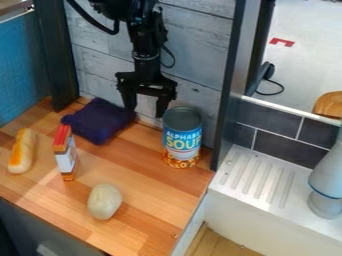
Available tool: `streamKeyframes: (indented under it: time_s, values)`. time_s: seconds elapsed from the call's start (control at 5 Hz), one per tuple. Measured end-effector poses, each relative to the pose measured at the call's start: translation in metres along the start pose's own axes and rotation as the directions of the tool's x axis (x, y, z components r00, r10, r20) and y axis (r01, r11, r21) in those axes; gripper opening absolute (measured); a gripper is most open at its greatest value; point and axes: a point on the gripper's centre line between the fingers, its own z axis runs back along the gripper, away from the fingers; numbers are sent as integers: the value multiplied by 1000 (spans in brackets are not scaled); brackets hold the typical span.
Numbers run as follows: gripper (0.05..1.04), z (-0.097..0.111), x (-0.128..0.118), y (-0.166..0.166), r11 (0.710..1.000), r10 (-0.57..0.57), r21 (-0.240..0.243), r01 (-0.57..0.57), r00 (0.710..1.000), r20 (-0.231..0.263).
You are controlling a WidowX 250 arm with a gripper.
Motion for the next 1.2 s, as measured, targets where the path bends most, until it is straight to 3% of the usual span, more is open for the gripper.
streamKeyframes:
  time_s: [0.8,1.0,1.2]
  values:
    - [1001,-8,-6,-15,998,-36,46,37,999,-26]
    - [1001,3,-10,-10,998,-16,61,16,1000,-9]
    - [1001,60,-21,8,992,104,83,-100,994,-43]
